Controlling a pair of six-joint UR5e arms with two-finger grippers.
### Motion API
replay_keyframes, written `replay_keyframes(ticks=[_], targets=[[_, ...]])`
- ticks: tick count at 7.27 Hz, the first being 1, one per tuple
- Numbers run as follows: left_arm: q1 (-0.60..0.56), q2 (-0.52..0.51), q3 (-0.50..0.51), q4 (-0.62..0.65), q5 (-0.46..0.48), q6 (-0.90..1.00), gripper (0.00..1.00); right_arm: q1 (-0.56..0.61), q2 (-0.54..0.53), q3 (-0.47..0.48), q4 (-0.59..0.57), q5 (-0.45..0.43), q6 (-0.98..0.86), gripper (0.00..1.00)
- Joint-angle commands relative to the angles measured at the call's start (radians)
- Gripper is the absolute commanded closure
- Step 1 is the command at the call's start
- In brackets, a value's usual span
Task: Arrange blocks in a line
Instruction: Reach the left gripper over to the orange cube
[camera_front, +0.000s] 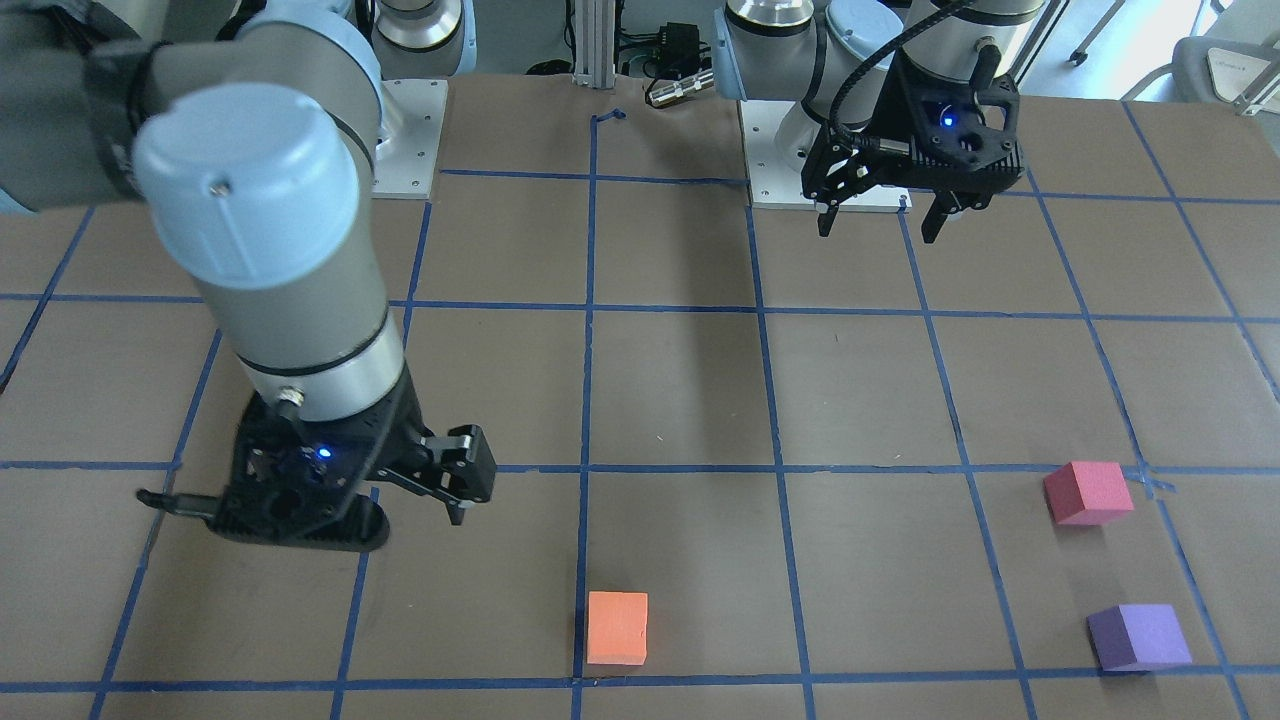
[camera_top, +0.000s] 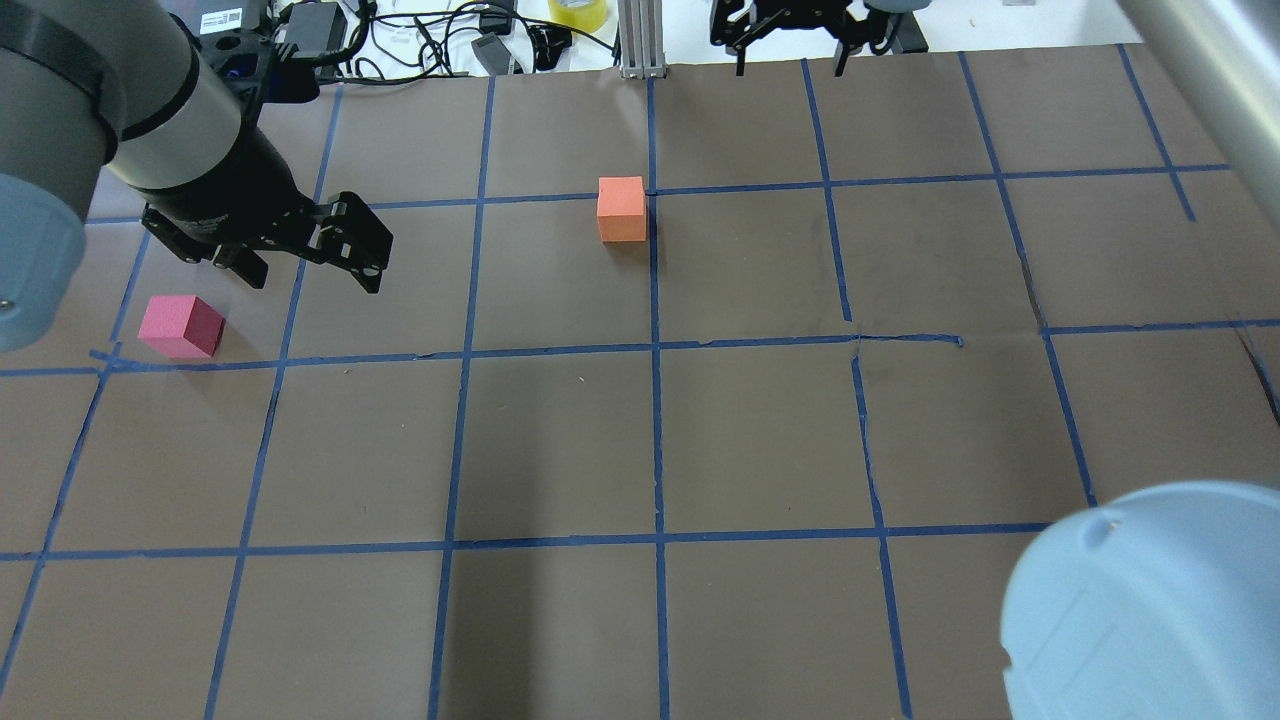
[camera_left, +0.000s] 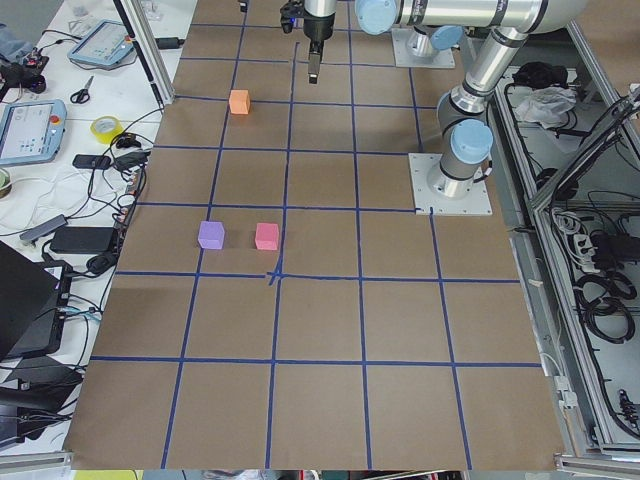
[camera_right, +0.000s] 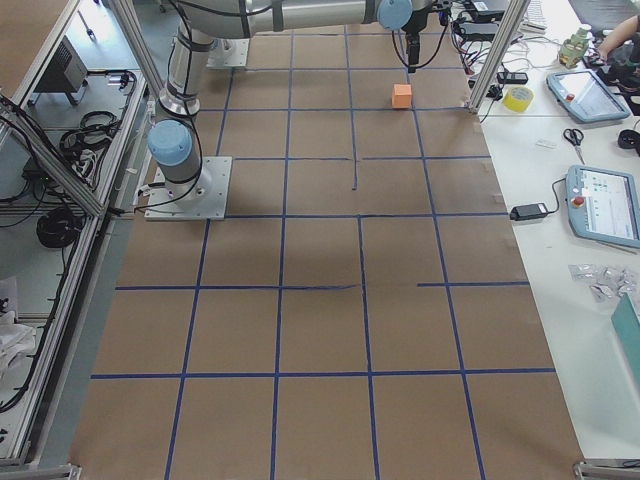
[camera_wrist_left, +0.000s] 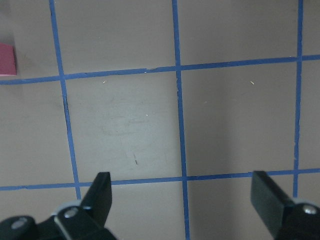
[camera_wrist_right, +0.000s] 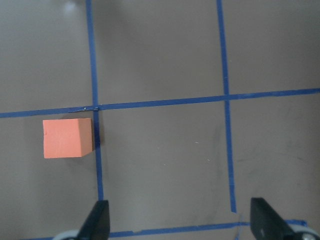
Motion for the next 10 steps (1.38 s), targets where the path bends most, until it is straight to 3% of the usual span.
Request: replay_keyframes(ticks=[1, 2, 3, 4, 5, 6, 7, 8, 9, 10], targets=[[0.0, -0.047, -0.03, 0.112, -0.004, -0.011, 0.0, -0.028, -0.085, 0.073, 0.037, -0.004, 0.016, 0.0], [-0.004, -0.101, -0.029, 0.131, -0.054, -0.009, 0.0, -0.025, -0.098, 0.074, 0.049, 0.0, 0.0, 0.0], [-0.007, -0.183, -0.027, 0.289, -0.182, -0.011, 0.0, -0.026, -0.127, 0.084, 0.064, 0.012, -0.049, 0.0], [-0.018, -0.264, -0.027, 0.353, -0.197, -0.011, 0.0, -0.029, -0.147, 0.112, 0.112, 0.009, -0.205, 0.0], [-0.067, -0.337, -0.023, 0.385, -0.185, -0.046, 0.0, -0.031, -0.188, 0.163, 0.126, 0.009, -0.287, 0.0], [-0.12, -0.415, -0.009, 0.522, -0.158, -0.154, 0.0, -0.031, -0.232, 0.223, 0.126, 0.012, -0.291, 0.0], [-0.147, -0.482, 0.029, 0.554, -0.138, -0.176, 0.0, -0.034, -0.268, 0.267, 0.124, 0.008, -0.297, 0.0], [-0.196, -0.553, 0.107, 0.554, -0.128, -0.181, 0.0, -0.038, -0.274, 0.278, 0.121, 0.005, -0.298, 0.0], [-0.228, -0.614, 0.162, 0.548, -0.057, -0.222, 0.0, -0.055, -0.277, 0.28, 0.124, 0.011, -0.301, 0.0], [-0.237, -0.673, 0.18, 0.565, -0.056, -0.236, 0.0, -0.07, -0.282, 0.283, 0.149, 0.012, -0.304, 0.0]])
